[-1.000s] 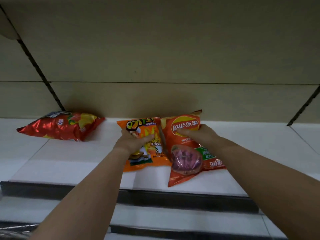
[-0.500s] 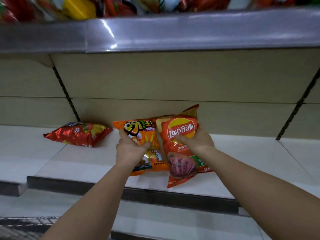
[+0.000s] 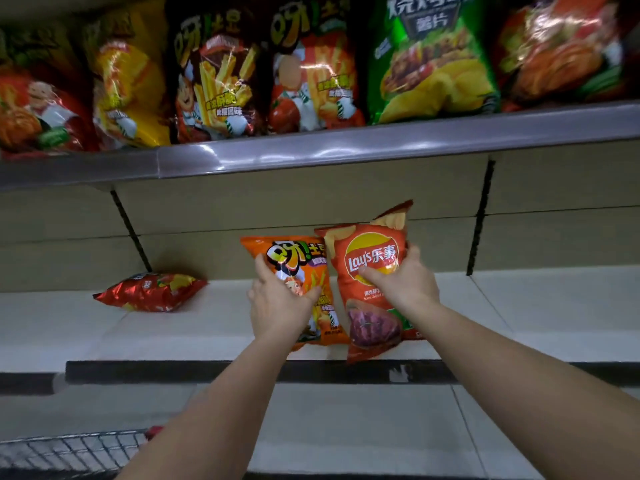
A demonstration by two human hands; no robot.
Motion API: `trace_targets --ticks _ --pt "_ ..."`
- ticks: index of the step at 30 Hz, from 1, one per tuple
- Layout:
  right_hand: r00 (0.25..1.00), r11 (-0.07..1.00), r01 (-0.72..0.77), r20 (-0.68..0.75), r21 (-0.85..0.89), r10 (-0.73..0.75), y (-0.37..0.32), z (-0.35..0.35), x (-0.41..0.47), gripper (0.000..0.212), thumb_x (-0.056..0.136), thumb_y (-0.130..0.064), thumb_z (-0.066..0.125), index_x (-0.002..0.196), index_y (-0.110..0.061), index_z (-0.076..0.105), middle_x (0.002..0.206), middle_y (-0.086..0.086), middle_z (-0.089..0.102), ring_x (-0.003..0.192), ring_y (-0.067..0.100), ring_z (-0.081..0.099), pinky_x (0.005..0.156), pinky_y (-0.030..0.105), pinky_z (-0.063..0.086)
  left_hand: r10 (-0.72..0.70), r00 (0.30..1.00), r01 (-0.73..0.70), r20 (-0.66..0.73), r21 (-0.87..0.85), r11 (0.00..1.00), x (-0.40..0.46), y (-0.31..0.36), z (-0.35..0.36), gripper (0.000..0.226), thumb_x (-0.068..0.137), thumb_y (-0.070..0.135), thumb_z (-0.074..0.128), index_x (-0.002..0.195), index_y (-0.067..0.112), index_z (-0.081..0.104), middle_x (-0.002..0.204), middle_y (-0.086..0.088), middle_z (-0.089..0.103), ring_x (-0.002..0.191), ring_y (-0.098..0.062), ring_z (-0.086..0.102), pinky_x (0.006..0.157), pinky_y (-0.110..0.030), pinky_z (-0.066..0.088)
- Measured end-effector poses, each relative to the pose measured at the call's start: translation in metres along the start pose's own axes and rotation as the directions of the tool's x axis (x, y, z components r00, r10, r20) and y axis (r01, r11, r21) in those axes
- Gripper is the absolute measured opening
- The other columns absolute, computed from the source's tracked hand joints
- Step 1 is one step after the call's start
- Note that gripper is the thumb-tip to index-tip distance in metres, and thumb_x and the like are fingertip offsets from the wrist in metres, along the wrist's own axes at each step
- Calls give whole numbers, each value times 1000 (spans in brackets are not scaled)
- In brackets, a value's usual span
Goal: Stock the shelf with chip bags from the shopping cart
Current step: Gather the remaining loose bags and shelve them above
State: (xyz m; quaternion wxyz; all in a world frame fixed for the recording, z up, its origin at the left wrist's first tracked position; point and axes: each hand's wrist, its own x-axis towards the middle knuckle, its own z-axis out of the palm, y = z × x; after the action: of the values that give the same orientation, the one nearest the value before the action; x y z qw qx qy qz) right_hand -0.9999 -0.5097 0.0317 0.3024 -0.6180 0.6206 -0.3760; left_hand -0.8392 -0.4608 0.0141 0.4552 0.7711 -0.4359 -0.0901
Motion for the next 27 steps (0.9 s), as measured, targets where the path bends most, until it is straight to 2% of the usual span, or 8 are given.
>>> trace_targets --ticks 9,13,20,27 --pt "946 997 -79 -316 -20 69 5 -78 -29 97 68 -54 75 142 -16 25 130 8 54 116 31 54 97 51 43 194 964 -184 181 -68 981 -29 72 17 108 76 40 77 151 16 4 148 -12 35 138 -30 28 107 -45 32" --pt "896 989 -143 -427 -28 118 7 -101 -55 91 70 -53 74 139 -17 28 128 7 55 114 29 56 96 48 45 290 918 -265 269 -127 956 -40 87 20 108 76 42 76 151 18 3 149 -11 34 139 -30 28 107 -45 33" --pt "765 969 -241 -625 -52 157 11 -146 -108 88 72 -52 73 139 -18 28 127 6 55 112 27 56 96 47 45 456 796 -361 397 -294 885 -77 120 30 104 79 43 72 151 17 3 149 -12 34 138 -30 29 108 -45 31" --pt "596 943 -331 -781 -26 188 21 -192 -151 90 70 -55 73 139 -21 27 130 4 53 116 28 54 100 51 41 574 684 -382 451 -449 808 -125 162 41 103 77 41 75 151 18 6 149 -10 33 137 -30 29 109 -43 30"
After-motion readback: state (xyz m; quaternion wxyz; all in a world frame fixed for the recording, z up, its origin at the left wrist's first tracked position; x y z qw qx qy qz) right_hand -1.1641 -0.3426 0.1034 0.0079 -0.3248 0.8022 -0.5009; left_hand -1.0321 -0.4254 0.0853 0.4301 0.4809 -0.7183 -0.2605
